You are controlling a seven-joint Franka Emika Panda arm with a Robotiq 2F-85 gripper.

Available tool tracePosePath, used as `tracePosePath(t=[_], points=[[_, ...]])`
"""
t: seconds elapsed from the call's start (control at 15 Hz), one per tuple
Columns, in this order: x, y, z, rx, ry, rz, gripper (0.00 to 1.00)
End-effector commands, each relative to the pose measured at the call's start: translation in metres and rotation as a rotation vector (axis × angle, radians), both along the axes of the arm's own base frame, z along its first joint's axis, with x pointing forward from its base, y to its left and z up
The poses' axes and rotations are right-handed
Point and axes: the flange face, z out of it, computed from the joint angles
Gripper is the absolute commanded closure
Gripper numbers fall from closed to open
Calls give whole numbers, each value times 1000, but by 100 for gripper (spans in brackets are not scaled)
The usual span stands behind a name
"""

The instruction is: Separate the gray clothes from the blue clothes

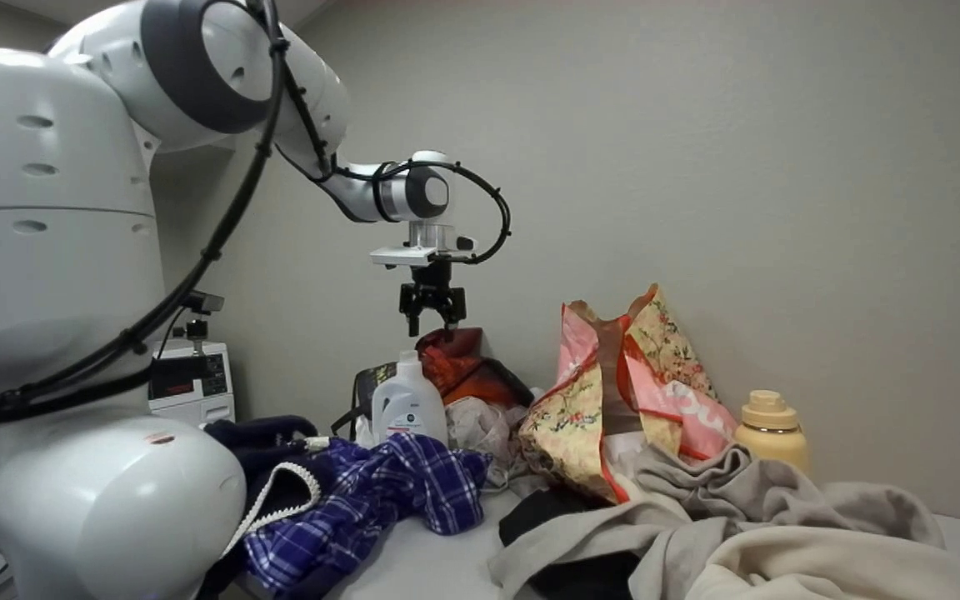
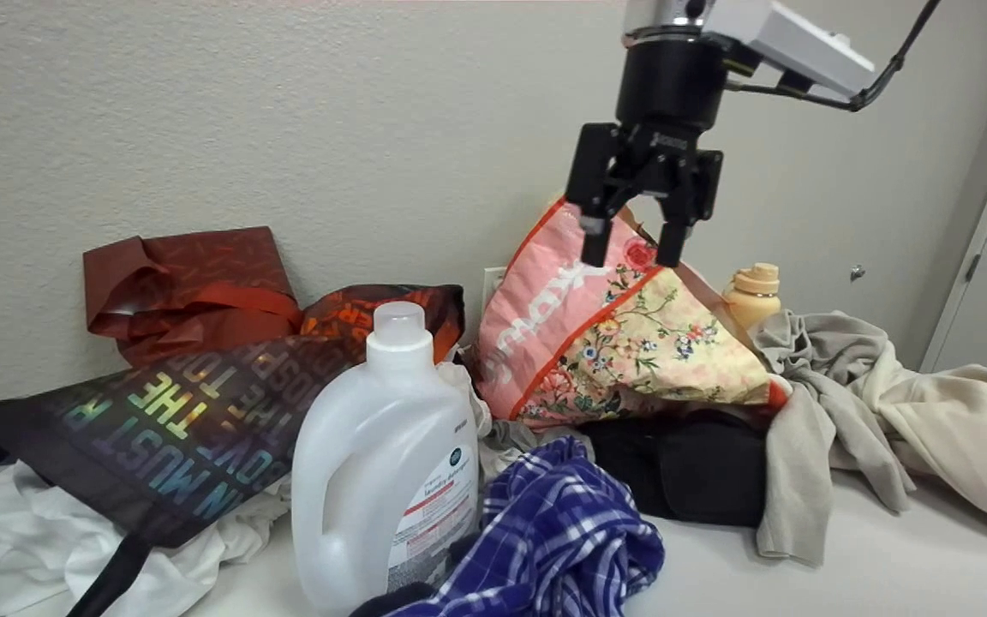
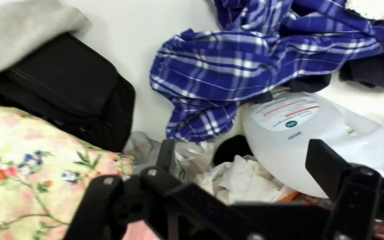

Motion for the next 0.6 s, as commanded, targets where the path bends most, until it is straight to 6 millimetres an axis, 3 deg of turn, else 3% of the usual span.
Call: tracePosePath(t=[0.0,0.27,0.53], points=[[-34,-68,29,1,75,-59,0],[-62,-132,53,6,118,-116,0],[-85,-164,60,34,165,-131,0]])
